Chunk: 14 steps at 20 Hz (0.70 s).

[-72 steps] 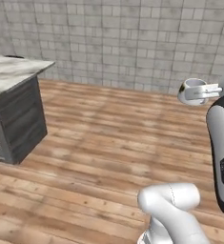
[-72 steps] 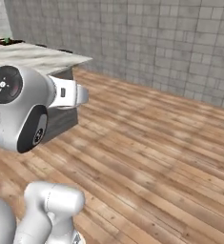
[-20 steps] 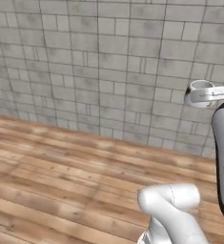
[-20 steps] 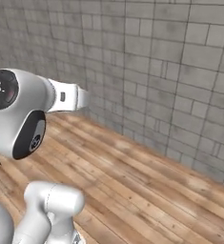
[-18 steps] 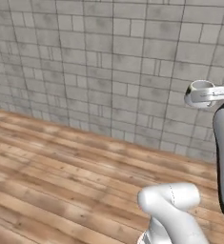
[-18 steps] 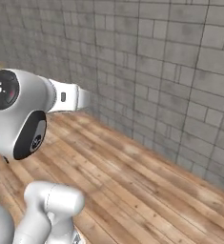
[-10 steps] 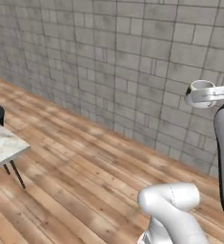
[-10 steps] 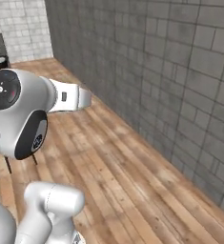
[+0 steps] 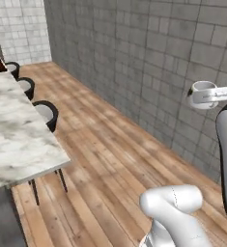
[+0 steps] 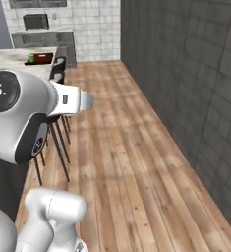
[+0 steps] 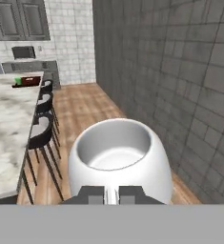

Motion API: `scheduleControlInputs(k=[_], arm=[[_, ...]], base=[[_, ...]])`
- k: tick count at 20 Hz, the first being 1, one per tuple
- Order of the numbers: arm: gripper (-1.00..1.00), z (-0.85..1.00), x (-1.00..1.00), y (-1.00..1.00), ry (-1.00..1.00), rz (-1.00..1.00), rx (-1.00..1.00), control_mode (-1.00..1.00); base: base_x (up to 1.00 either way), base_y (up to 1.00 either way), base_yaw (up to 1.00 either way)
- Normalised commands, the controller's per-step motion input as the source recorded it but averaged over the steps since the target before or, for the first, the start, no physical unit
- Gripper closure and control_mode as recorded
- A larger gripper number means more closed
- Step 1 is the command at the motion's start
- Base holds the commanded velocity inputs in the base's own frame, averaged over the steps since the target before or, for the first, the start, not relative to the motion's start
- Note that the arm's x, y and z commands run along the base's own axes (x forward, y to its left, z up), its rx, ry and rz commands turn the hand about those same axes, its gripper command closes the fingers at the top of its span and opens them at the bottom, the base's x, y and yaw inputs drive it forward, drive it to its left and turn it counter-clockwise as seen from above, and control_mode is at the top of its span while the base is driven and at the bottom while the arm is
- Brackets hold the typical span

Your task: There is a tray on the dining counter. Grab the cup, mug, and pitcher and place them on the tray. The pitcher may be placed next to the tray if it cannot fit the tray.

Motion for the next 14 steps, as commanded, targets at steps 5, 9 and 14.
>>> scheduleControlInputs(k=[5, 9, 14], arm=[[1.0, 0.0, 0.0, 0.0, 0.0, 0.0, 0.0, 1.0], [1.0, 0.0, 0.0, 0.0, 0.0, 0.0, 0.0, 1.0], [1.0, 0.0, 0.0, 0.0, 0.0, 0.0, 0.0, 1.0]], base=[[1.0, -0.6, 0.33], [1.0, -0.85, 0.18], [1.0, -0.58, 0.11]])
